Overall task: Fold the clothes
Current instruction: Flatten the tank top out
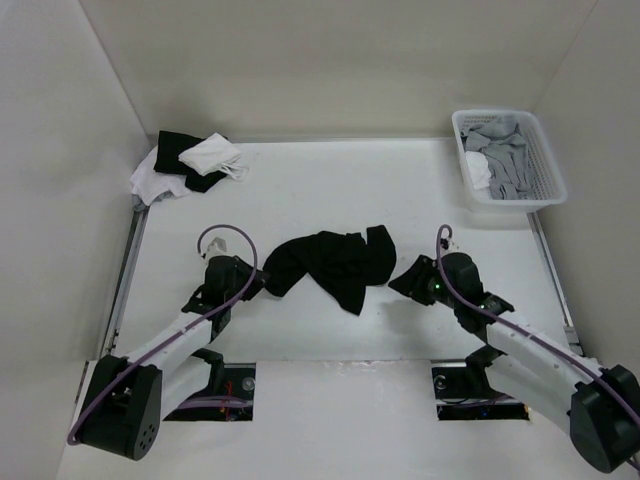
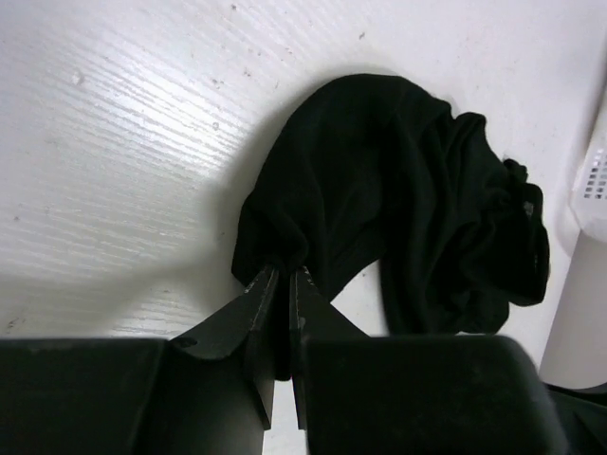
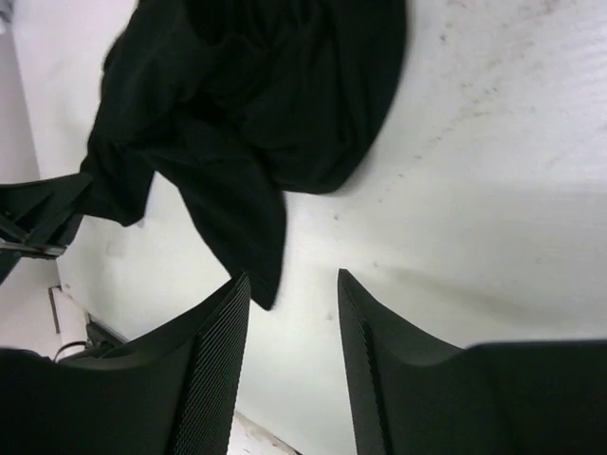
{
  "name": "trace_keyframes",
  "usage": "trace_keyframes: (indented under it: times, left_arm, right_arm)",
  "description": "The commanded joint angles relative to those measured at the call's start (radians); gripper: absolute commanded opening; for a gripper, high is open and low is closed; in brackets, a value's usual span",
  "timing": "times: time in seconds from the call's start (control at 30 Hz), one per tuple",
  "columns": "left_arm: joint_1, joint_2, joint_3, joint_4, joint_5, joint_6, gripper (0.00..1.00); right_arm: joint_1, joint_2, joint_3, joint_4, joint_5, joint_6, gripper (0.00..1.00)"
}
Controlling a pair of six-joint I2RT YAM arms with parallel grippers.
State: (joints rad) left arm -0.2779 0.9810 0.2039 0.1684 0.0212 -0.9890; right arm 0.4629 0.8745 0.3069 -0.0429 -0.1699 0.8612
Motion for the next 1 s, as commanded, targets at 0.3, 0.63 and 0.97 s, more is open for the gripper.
trace_keyframes:
  times: [0.3, 0.63, 0.97]
  left_arm:
    - [-0.022, -0.081, 0.103, 0.051, 0.033, -0.005, 0.04]
    - [-0.031, -0.119, 0.072, 0.046, 0.034, 0.000, 0.04]
    - [-0.068, -0.159, 0.045, 0.051, 0.034, 0.006, 0.04]
  right_arm:
    - [0.323, 0.184, 0.118, 0.029, 0.163, 0.025, 0.53]
    - [0.481, 0.452, 0.339, -0.176, 0.408, 0.018, 0.48]
    - [0.546, 0.632, 0.422, -0.281, 0.530, 0.105, 0.45]
